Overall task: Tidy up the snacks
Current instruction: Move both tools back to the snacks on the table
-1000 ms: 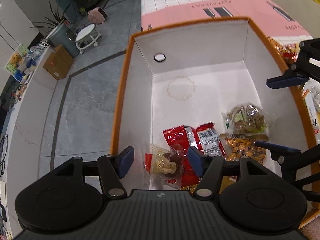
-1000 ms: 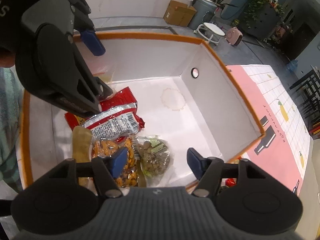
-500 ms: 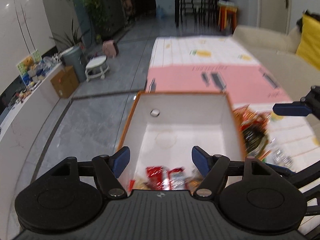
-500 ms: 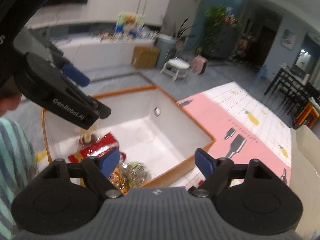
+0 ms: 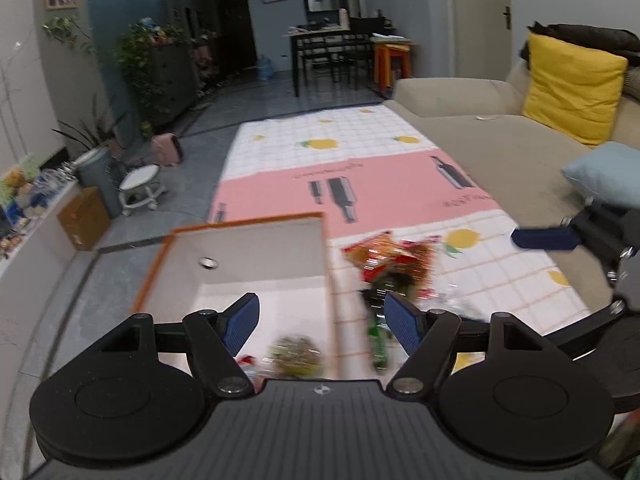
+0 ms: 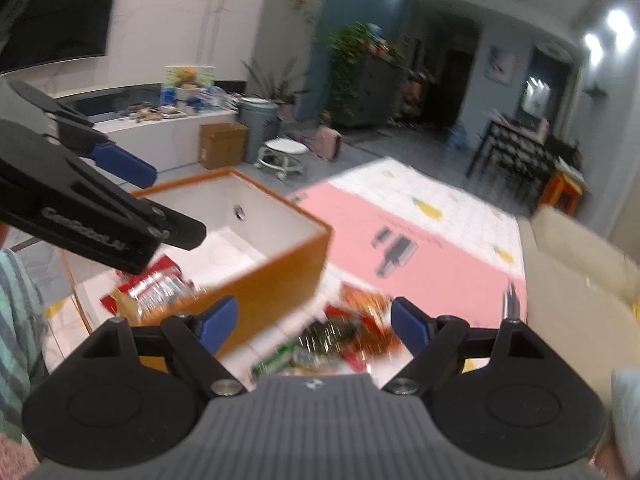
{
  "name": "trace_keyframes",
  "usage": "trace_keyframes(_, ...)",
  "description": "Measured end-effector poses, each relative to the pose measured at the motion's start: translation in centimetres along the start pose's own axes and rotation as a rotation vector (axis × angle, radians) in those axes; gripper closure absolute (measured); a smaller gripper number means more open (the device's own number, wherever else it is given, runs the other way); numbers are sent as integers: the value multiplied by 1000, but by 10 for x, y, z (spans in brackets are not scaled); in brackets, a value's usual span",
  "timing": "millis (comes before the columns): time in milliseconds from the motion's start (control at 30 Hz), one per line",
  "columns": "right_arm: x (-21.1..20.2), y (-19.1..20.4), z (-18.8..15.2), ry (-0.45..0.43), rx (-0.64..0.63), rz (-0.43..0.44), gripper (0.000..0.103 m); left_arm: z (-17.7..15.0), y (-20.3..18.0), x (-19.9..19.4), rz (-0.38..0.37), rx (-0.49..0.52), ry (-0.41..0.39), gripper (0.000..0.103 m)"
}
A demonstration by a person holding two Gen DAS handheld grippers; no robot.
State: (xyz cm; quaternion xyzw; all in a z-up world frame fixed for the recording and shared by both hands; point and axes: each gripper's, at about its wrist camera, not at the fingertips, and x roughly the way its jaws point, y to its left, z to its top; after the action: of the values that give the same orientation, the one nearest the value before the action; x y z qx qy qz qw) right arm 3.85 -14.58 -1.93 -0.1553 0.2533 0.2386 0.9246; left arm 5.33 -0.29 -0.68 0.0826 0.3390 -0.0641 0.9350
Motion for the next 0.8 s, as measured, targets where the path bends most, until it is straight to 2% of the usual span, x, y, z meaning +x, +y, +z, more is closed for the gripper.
trace_keyframes(100, 1, -10, -22, 53, 64, -20, 22, -5, -15, 5, -43, -22, 30, 19)
trace_keyframes(200, 2, -13, -41, 103, 75, -56, 22, -13, -32, 14, -74, -23, 68, 19)
trace_keyframes(433, 22, -19, -74, 209, 134, -56, 16, -35, -54, 33, -91, 3, 169, 21)
trace_keyframes(567, 35, -23, -85, 252, 136, -73, 16, -38, -56, 40, -109, -13, 196, 24)
trace_keyframes(800, 65, -40, -99, 295, 144, -93, 29, -34, -60, 80, -166, -102, 263, 31)
